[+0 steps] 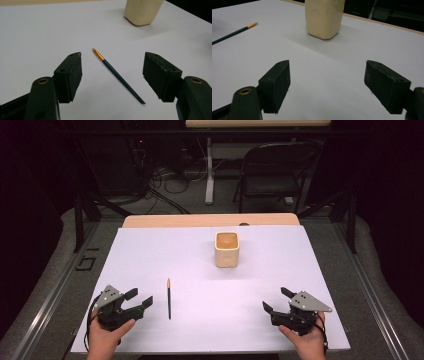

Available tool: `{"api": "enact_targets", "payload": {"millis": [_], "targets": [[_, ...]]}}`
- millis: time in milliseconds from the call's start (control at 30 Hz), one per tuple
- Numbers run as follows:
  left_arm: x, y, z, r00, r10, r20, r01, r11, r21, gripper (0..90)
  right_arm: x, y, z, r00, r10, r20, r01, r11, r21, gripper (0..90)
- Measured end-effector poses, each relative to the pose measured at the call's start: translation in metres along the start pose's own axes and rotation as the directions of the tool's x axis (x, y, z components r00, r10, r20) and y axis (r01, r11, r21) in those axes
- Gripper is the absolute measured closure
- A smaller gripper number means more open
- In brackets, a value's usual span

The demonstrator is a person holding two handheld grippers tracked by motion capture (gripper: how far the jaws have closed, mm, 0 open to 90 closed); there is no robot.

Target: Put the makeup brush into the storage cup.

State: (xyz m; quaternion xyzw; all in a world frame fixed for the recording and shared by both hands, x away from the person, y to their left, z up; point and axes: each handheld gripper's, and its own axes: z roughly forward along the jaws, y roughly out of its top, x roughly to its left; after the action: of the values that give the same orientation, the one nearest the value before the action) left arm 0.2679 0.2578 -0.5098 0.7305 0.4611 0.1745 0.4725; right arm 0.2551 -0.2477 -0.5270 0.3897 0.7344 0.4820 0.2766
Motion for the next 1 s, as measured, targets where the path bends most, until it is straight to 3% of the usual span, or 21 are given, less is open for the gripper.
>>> {"api": "enact_targets", "payload": {"millis": [233,467,633,1000], "targets": [[-0.001,0.009,0.004,0.9998,-0.022,0.001,0.022,0.9961,0.085,32.2,0.001,0.0,0.0,1.0,0.0,-0.001,0.0,1.0,0.002,21.0],[-0.005,0.022,0.007,0.9995,-0.027,-0.014,0.029,0.9899,0.139,32.8,0.001,0.0,0.0,1.0,0.002,-0.004,-0.002,1.0,0.001,21.0],[-0.007,0.029,0.011,0.9992,-0.032,-0.026,0.036,0.9788,0.202,34.4,0.001,0.0,0.0,1.0,0.004,-0.006,-0.004,1.0,0.0,21.0],[-0.007,0.038,0.02,0.9979,-0.048,-0.044,0.059,0.9548,0.291,36.7,0.001,0.0,0.0,0.9999,0.009,-0.008,-0.009,1.0,0.015,21.0]]}}
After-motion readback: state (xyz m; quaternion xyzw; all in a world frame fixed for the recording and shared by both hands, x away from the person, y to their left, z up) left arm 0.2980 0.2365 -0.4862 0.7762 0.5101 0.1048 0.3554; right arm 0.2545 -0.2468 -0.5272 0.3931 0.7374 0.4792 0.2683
